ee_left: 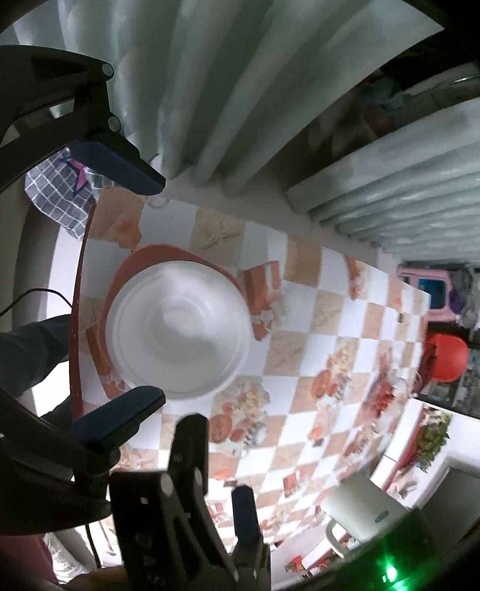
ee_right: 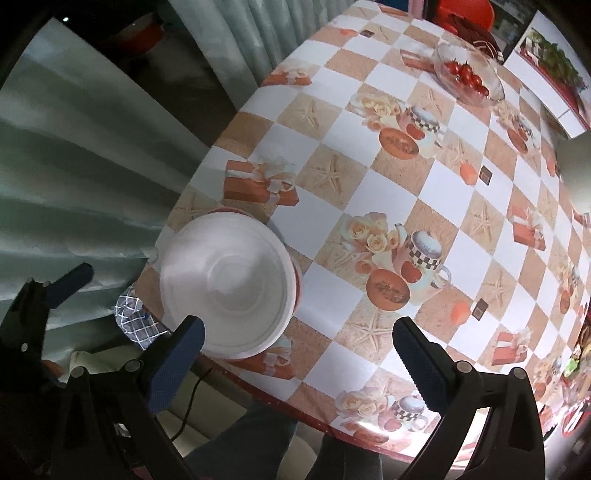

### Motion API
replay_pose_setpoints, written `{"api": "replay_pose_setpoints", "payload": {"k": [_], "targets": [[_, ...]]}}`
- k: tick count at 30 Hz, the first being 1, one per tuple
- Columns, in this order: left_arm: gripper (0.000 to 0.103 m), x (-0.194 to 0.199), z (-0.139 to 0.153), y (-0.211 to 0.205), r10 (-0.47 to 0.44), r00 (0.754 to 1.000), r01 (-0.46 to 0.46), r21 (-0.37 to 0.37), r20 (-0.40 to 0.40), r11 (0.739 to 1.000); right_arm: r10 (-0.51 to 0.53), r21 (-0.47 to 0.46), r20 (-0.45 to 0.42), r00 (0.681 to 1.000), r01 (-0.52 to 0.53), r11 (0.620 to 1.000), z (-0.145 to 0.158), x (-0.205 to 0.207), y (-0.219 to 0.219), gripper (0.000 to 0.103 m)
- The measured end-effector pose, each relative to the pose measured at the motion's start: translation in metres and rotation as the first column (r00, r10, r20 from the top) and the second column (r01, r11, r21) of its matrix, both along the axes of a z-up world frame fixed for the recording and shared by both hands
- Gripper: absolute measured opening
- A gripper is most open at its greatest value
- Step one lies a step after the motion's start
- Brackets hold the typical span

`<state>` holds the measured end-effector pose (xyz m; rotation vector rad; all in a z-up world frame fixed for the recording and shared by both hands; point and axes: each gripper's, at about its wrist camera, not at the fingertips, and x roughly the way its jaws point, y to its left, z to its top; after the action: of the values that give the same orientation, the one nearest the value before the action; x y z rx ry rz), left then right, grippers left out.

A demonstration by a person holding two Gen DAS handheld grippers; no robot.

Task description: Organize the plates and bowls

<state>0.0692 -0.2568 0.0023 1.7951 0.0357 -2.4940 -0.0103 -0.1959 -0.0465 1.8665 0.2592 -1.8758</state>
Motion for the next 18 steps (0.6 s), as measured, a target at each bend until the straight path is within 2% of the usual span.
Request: {"api": "replay_pose_setpoints", "payload": {"k": [4, 8, 11, 14, 18], "targets": [[0.103, 0.003, 0.013, 0.005, -0.046, 0.999, 0.046, 0.052, -0.005, 0.998, 0.033, -0.003, -0.015, 0.999, -0.033, 0.999, 0.012, 0.007, -0.002, 0.103], [0.103, 0.006, 0.025, 0.013, -0.095, 0.995, 0.095, 0.052, 0.001, 0.994, 0.060, 0.005, -0.038, 0.997, -0.060, 0.998, 0.023, 0.012, -0.003, 0.103], [0.103, 0.009, 0.030, 0.017, -0.128, 0.991, 0.125, 0.088, 0.031, 0.988, 0.078, 0.025, -0.057, 0.995, -0.077, 0.997, 0.030, 0.015, -0.004, 0.103], [0.103, 0.012, 0.032, 0.020, -0.133, 0.990, 0.129, 0.077, 0.052, 0.989, 0.094, 0.022, -0.054, 0.994, -0.093, 0.995, 0.033, 0.018, -0.006, 0.103], [0.103, 0.012, 0.036, 0.016, -0.081, 0.995, 0.079, 0.037, 0.062, 0.996, 0.114, 0.019, -0.060, 0.992, -0.113, 0.993, 0.038, 0.020, -0.008, 0.103]]}}
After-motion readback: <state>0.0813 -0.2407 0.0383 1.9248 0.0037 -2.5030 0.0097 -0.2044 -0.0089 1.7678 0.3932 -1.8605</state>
